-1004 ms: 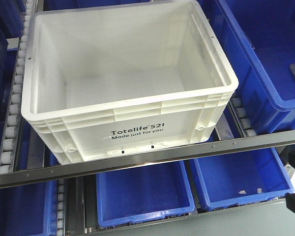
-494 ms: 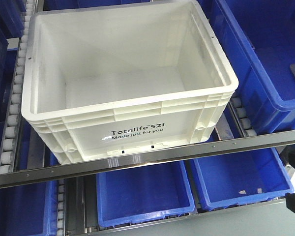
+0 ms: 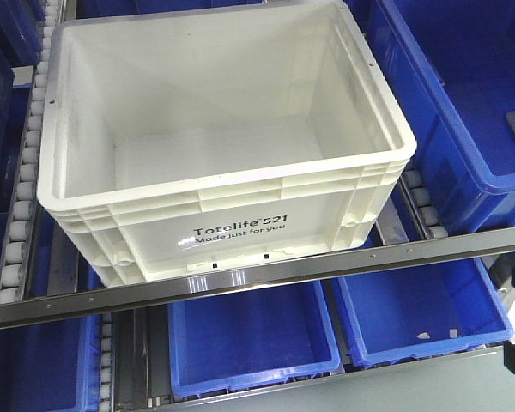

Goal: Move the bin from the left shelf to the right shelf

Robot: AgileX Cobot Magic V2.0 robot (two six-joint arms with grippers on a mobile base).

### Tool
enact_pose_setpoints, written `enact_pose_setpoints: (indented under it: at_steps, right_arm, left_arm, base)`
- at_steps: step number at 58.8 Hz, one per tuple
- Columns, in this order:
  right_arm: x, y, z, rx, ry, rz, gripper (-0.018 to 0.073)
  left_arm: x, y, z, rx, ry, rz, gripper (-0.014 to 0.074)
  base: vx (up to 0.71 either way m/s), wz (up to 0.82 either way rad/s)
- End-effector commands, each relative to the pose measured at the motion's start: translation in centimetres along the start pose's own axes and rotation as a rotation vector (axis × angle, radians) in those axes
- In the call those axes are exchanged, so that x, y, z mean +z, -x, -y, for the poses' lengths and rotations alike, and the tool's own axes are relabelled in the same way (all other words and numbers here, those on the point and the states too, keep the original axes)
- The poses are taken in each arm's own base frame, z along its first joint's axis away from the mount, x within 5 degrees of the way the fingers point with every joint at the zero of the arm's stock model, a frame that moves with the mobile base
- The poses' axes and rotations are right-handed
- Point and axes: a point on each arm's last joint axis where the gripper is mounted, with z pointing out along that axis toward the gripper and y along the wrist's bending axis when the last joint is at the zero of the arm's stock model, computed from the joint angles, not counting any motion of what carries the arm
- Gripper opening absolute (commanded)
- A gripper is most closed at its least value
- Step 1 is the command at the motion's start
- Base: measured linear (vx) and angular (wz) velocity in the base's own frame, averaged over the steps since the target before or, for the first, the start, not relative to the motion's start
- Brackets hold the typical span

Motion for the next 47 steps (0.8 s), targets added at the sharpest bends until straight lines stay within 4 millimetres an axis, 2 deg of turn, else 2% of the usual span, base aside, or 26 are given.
enact_pose_setpoints:
  at_steps: [1, 12, 25, 32, 47]
  right_arm:
    - [-0.3, 0.1, 0.6, 0.026, -0.081, 0.238, -0.0008]
    - [0.1, -3.9, 1.1, 0.081, -0.231, 0.466, -0.0008]
    - [0.9, -6.5, 0.9, 0.075, -0.254, 0.579, -0.0008]
    - [1.3, -7.5, 0.8, 0.082, -0.251, 0.589, -0.0008]
    - [1.2, -7.6, 0.7, 0.081, -0.252, 0.581, -0.0008]
  left_arm:
    - [-0.2, 1.4, 0.0, -0.019, -0.008, 0.109, -0.0001]
    - [-0.2, 1.4, 0.0, -0.019, -0.008, 0.109, -0.0001]
    - [-0.2, 1.3, 0.0, -0.019, -0.008, 0.098, -0.0001]
    - [-0.2, 1.3, 0.0, -0.019, -0.008, 0.097, -0.0001]
    - [-0.2, 1.3, 0.0, -0.019, -0.008, 0.098, -0.0001]
  base:
    - [0.0, 0.0]
    - [0.0, 0.0]
    - [0.0, 0.0]
    - [0.0, 0.0]
    - [0.0, 0.0]
